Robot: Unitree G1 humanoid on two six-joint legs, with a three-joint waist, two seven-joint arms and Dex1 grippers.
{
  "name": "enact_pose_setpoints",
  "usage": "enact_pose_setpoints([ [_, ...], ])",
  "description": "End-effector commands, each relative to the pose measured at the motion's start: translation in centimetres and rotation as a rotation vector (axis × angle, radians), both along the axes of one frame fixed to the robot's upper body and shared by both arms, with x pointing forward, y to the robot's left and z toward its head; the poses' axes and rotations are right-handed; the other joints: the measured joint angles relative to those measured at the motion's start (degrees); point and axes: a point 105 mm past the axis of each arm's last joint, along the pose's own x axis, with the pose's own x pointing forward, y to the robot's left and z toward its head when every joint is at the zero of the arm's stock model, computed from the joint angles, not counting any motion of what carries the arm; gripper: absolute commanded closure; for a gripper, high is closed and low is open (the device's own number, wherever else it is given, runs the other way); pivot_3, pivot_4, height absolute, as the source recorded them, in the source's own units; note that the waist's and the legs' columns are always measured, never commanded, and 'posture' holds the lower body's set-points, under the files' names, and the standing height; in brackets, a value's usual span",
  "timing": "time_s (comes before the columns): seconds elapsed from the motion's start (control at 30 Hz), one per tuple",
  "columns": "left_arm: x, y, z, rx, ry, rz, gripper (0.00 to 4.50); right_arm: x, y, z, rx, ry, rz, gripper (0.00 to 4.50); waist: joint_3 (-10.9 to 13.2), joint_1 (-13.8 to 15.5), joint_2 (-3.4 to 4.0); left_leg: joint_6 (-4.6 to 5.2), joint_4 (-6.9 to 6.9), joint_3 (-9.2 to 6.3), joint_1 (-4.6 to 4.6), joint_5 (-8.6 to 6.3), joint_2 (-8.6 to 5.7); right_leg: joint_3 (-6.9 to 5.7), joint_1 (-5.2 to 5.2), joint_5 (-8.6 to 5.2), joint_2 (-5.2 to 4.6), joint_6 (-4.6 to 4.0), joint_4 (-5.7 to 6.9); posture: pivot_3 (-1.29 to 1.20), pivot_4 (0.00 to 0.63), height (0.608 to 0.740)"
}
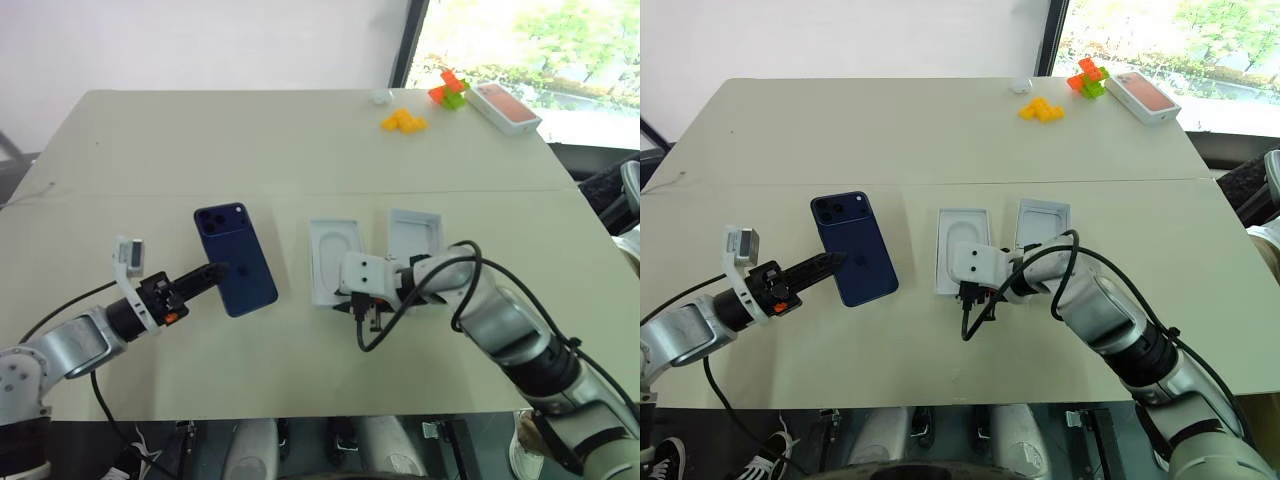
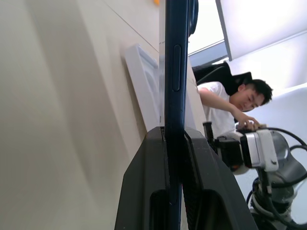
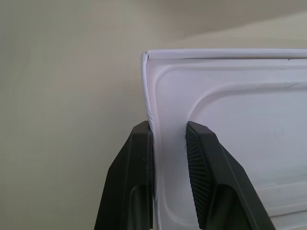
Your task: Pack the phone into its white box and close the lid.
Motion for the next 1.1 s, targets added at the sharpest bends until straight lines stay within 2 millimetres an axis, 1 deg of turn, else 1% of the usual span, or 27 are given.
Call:
enact_pose_setpoints([
  [0.03, 0.0, -0.4, 1.7, -0.011, -0.063, -0.036, 4.50, -1.1, 0.7, 0.7, 0.036, 0.011, 0.007, 4.01, 0.00, -0.09, 0.00, 0.00, 0.01, -0.01, 0.01, 0.00, 0.01, 0.00, 0.00, 0.00, 0.00, -0.01, 0.00, 0.00, 0.150, 0.737],
  [0.2, 0.4, -0.5, 2.3, -0.009, -0.072, -0.048, 4.50, -1.6, 0.9, 0.4, 0.037, 0.052, -0.003, 4.01, 0.00, 0.00, -0.01, 0.00, 0.01, -0.01, 0.01, 0.00, 0.00, -0.01, 0.00, 0.02, 0.01, -0.03, 0.01, 0.00, 0.150, 0.737],
  [0.43, 0.2, -0.8, 2.1, -0.011, -0.059, -0.054, 4.50, -1.4, 1.2, 0.2, 0.031, 0.027, 0.018, 4.01, -0.01, -0.08, -0.02, 0.01, 0.01, 0.00, 0.00, 0.00, 0.00, -0.01, 0.00, 0.01, 0.02, -0.02, 0.00, 0.00, 0.150, 0.737],
  [0.5, 0.2, -0.8, 2.1, -0.011, -0.057, -0.052, 4.50, -1.3, 1.3, 0.3, 0.034, 0.027, 0.018, 2.98, -0.01, -0.08, -0.02, 0.00, 0.01, -0.01, 0.01, 0.00, 0.01, -0.01, 0.00, 0.01, 0.03, -0.02, 0.01, 0.00, 0.150, 0.737],
  [0.53, 0.2, -0.9, 2.1, -0.016, -0.055, -0.053, 4.50, -1.2, 1.2, 0.2, 0.025, 0.017, 0.026, 2.66, -0.01, -0.07, -0.02, 0.00, 0.01, 0.00, 0.01, 0.01, 0.01, -0.01, 0.00, 0.01, 0.03, -0.02, 0.02, 0.00, 0.150, 0.737],
  [0.57, 0.2, -0.9, 2.1, -0.019, -0.052, -0.056, 4.50, -1.2, 1.2, 0.2, 0.021, 0.010, 0.030, 2.20, -0.01, -0.04, -0.01, 0.00, 0.02, 0.00, 0.01, 0.01, 0.01, -0.01, 0.00, 0.01, 0.03, -0.02, 0.02, 0.00, 0.150, 0.737],
  [0.63, 0.2, -1.0, 2.1, -0.020, -0.053, -0.058, 4.50, -1.0, 1.3, 0.3, 0.031, 0.010, 0.025, 1.17, -0.01, -0.01, -0.02, 0.00, 0.03, -0.01, 0.00, 0.01, 0.00, -0.01, 0.00, 0.01, 0.03, -0.02, 0.02, 0.00, 0.150, 0.737],
  [0.67, 0.2, -1.0, 2.1, -0.026, -0.051, -0.060, 4.50, -0.8, 1.5, 0.7, 0.044, -0.006, 0.025, 0.65, -0.01, -0.02, -0.01, 0.00, 0.03, 0.00, -0.01, 0.01, 0.00, -0.01, 0.00, 0.01, 0.03, -0.02, 0.01, 0.00, 0.150, 0.737],
  [0.73, 0.2, -1.1, 2.2, -0.041, -0.046, -0.062, 4.50, -0.5, 1.6, 1.3, 0.058, -0.024, 0.028, 0.65, -0.01, -0.07, -0.01, 0.00, 0.04, 0.00, -0.01, 0.01, 0.00, -0.01, 0.00, 0.01, 0.02, -0.02, 0.01, 0.00, 0.150, 0.737],
  [0.8, 0.2, -1.3, 2.7, -0.071, -0.049, -0.078, 4.50, 0.1, 1.2, 2.3, 0.077, -0.032, 0.033, 0.65, -0.01, -0.02, -0.01, 0.00, 0.04, -0.01, -0.01, 0.01, 0.00, -0.01, 0.00, 0.02, 0.03, -0.02, 0.02, 0.00, 0.150, 0.737],
  [0.9, 0.5, -2.2, 3.1, -0.114, -0.026, -0.109, 4.50, 0.4, 0.7, 5.5, 0.244, -0.008, 0.071, 0.65, -0.01, 0.15, -0.01, 0.00, 0.06, -0.01, -0.01, 0.01, 0.00, -0.01, 0.01, 0.02, 0.03, -0.01, 0.02, 0.00, 0.150, 0.737],
  [0.93, 0.5, -2.7, 3.3, -0.120, -0.022, -0.130, 4.50, 0.5, 0.5, 6.6, 0.306, -0.017, 0.085, 0.65, -0.01, 0.27, -0.02, 0.01, 0.07, -0.01, -0.01, 0.01, -0.01, -0.01, 0.02, 0.02, 0.03, 0.00, 0.02, 0.00, 0.150, 0.737],
  [0.97, 0.5, -3.1, 3.4, -0.122, -0.020, -0.143, 4.50, 0.6, 0.4, 7.2, 0.341, -0.025, 0.094, 0.65, -0.01, 0.35, -0.02, 0.02, 0.10, -0.02, -0.01, 0.01, -0.01, -0.01, 0.05, 0.04, 0.02, 0.03, 0.02, 0.00, 0.150, 0.737],
  [1.0, 0.4, -3.7, 3.3, -0.099, -0.012, -0.169, 4.50, 0.7, 0.2, 7.8, 0.386, -0.031, 0.093, 0.65, -0.01, 0.34, -0.03, 0.03, 0.11, -0.03, -0.01, 0.01, -0.02, -0.01, 0.07, 0.06, 0.02, 0.05, 0.01, 0.00, 0.150, 0.737],
  [1.03, 0.4, -4.6, 2.7, -0.048, 0.006, -0.210, 4.50, 0.7, -0.3, 8.3, 0.447, -0.062, 0.113, 0.65, -0.02, 0.41, -0.04, 0.05, 0.12, -0.02, -0.01, 0.00, -0.02, -0.01, 0.09, 0.07, 0.02, 0.07, 0.00, 0.00, 0.150, 0.737],
  [1.07, 0.3, -5.3, 2.3, -0.012, 0.019, -0.237, 4.50, 0.7, -0.7, 8.6, 0.487, -0.086, 0.128, 0.65, -0.03, 0.49, -0.05, 0.06, 0.12, -0.02, -0.01, 0.00, -0.03, -0.01, 0.11, 0.07, 0.02, 0.07, 0.00, 0.00, 0.150, 0.737],
  [1.1, 0.2, -6.0, 2.0, 0.003, 0.041, -0.276, 4.50, 0.7, -1.6, 8.3, 0.501, -0.103, 0.130, 0.65, -0.03, 0.71, -0.06, 0.06, 0.12, -0.02, -0.01, -0.01, -0.03, -0.01, 0.11, 0.07, 0.02, 0.07, 0.00, 0.00, 0.150, 0.737],
])
